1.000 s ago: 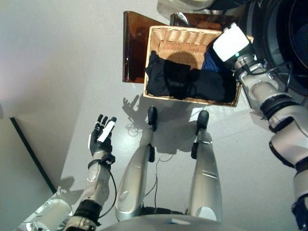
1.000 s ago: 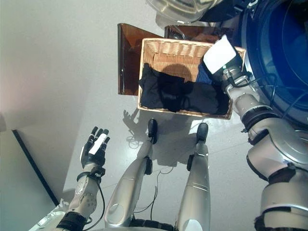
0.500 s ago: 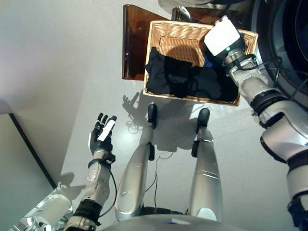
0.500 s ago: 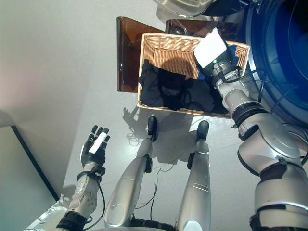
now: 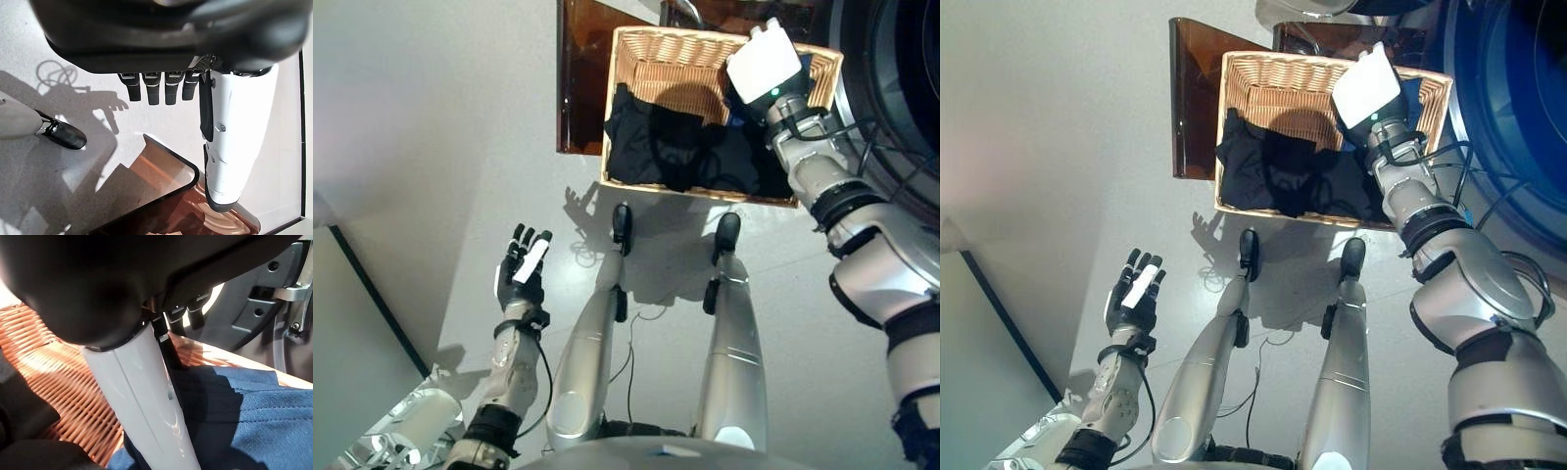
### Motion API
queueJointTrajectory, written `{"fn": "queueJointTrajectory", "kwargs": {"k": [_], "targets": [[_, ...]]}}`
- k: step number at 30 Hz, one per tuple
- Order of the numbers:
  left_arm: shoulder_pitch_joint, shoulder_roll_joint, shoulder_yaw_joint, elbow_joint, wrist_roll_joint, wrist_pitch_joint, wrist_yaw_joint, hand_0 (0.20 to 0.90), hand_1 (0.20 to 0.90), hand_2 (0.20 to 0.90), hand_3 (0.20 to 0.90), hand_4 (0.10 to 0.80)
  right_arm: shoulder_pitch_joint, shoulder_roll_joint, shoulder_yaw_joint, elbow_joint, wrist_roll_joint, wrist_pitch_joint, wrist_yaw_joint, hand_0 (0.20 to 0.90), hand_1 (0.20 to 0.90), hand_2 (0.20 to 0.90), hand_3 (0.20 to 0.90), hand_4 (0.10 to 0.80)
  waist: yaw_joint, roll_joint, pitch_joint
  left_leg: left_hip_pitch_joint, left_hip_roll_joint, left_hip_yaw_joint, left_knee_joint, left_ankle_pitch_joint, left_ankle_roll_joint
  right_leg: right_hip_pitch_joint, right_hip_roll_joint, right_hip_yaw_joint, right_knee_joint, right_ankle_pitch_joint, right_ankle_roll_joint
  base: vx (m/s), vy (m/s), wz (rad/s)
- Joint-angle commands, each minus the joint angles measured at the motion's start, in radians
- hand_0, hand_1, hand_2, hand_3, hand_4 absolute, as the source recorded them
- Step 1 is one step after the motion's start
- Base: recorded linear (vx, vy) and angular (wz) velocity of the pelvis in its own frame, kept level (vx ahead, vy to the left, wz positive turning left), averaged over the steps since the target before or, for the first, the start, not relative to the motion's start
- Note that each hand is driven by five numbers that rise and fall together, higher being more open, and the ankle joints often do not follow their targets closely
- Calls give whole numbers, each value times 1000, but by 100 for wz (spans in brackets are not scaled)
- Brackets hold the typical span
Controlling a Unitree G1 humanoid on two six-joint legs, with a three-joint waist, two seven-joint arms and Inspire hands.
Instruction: Pick up the clothes and place them into the washing machine
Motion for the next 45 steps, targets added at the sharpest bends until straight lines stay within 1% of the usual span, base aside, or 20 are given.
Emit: {"fn": "queueJointTrajectory", "kwargs": {"k": [1, 6, 10, 15, 16, 20, 30, 39, 42, 45], "targets": [[58, 58, 17, -84, -8, -80, 24, 900, 900, 900, 900, 800, 44, 53, -4, 7, 53, -11, -15, 900, 900, 900, 900, 800, 27, 26, 2, -58, 27, 5, 63, -35, -89, 42, -19, 12, -132, 40, 36, 0, 0, 0], [60, 58, 20, -73, -3, -77, 22, 900, 900, 900, 900, 800, 65, 56, -14, 19, 44, 0, -18, 900, 900, 900, 900, 800, 20, 19, 2, -38, 27, 6, 67, -43, -87, 68, -22, 11, -140, 40, 38, 0, 0, 0], [59, 58, 21, -62, 2, -75, 21, 900, 900, 900, 900, 800, 79, 44, -47, 22, 59, 18, -37, 900, 900, 900, 900, 800, 14, 10, 2, -7, 27, 8, 75, -51, -85, 104, -22, 9, -142, 38, 38, 0, 0, 0], [54, 57, 24, -32, 8, -66, 27, 900, 900, 900, 900, 800, 94, 41, -81, 17, 79, 35, -48, 900, 900, 900, 900, 800, 6, -5, 2, 36, 28, 13, 83, -65, -83, 160, -23, 8, -152, 35, 39, 15, 0, -1], [49, 54, 30, -10, 9, -64, 30, 900, 900, 900, 900, 800, 101, 32, -93, 5, 80, 40, -53, 900, 900, 900, 900, 800, -1, -14, 2, 61, 30, 13, 85, -72, -82, 187, -23, 9, -156, 33, 39, 44, 2, -3], [38, 50, 37, 22, 7, -60, 28, 900, 900, 900, 900, 800, 104, 19, -110, -12, 77, 50, -54, 900, 900, 900, 900, 800, -8, -28, 2, 109, 31, 11, 85, -82, -81, 242, -26, 6, -164, 27, 41, 52, -7, -3], [27, 38, 42, 75, -1, -53, 28, 900, 900, 900, 900, 800, 90, 5, -111, -23, 72, 51, -51, 900, 900, 900, 900, 800, -17, -58, 2, 199, 36, 6, 81, -100, -75, 339, -25, 2, -172, 9, 40, 48, -6, 0], [29, 34, 45, 85, -4, -52, 30, 900, 900, 900, 900, 800, 55, -10, -99, -12, 87, 51, -55, 900, 900, 900, 900, 800, -14, -65, -1, 234, 36, 3, 67, -99, -75, 371, -21, 3, -175, 1, 40, 18, -2, 0], [29, 28, 48, 102, -4, -50, 35, 900, 900, 900, 900, 800, 69, 3, -120, -33, 99, 51, -54, 900, 900, 900, 900, 800, -14, -72, -4, 240, 37, 0, 64, -100, -74, 378, -18, 3, -177, -2, 39, 10, -4, 1], [22, 26, 53, 104, -1, -48, 43, 900, 900, 900, 900, 800, 103, 19, -167, -86, 131, 51, -67, 900, 900, 900, 900, 800, -19, -78, -10, 243, 39, 1, 65, -103, -72, 381, -16, 5, -176, -4, 39, 9, -1, 1]]}}
